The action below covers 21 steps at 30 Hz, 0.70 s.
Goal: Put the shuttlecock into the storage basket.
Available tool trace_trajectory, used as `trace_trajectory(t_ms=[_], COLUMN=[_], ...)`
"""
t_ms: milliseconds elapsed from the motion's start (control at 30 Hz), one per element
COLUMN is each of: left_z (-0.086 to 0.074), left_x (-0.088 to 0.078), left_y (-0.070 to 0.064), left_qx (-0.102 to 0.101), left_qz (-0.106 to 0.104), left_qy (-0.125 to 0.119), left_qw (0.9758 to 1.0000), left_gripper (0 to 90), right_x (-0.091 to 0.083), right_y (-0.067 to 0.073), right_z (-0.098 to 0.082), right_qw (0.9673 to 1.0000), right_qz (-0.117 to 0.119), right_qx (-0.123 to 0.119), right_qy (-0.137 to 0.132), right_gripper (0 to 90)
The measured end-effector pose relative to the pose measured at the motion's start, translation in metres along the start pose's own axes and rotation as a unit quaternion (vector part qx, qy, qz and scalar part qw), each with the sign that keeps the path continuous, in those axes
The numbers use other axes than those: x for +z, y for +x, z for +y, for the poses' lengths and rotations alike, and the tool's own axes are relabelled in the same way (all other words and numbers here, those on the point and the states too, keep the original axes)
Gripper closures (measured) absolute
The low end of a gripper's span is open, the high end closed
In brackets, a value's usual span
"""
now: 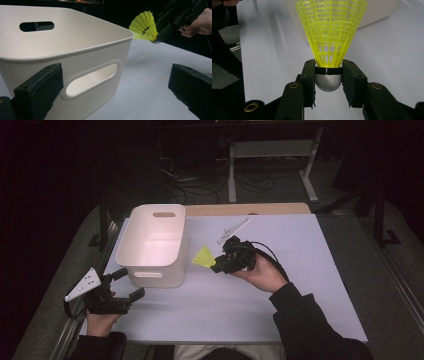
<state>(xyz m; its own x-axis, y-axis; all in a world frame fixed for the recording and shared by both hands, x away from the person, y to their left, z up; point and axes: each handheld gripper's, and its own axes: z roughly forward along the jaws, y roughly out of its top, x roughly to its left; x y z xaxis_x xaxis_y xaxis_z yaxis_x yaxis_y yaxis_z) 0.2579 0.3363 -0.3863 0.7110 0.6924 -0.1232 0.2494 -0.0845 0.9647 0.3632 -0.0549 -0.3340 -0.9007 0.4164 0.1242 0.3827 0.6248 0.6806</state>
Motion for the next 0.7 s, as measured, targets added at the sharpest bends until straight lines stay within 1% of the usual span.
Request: trace_trajectory(t_ms=[33, 233, 700], left_z=[0.0, 0.0, 0.0], left_x=[0.0, 0.0, 0.0], left_y=[0.0, 0.0, 0.0], left_qx=[0.0, 0.001, 0.001], left_qz=[0.0, 0.0, -0.001], left_qy=[0.0, 0.001, 0.002], left_qw=[1.0, 1.0, 1.0], left_gripper=[0.0, 0.0, 0.0], right_x=[-0.004, -0.012, -0.02], right_y=[-0.001, -0.001, 0.0], right_z=[0.003, 0.012, 0.029], right_qw=[1.0, 0.9999, 0.9996], right_qz=[-0.002, -0.005, -0.008], right_qx=[-0.001, -0.006, -0.018], right_qy=[-0.004, -0.012, -0.018], right_gripper=[63.2, 63.2, 63.2])
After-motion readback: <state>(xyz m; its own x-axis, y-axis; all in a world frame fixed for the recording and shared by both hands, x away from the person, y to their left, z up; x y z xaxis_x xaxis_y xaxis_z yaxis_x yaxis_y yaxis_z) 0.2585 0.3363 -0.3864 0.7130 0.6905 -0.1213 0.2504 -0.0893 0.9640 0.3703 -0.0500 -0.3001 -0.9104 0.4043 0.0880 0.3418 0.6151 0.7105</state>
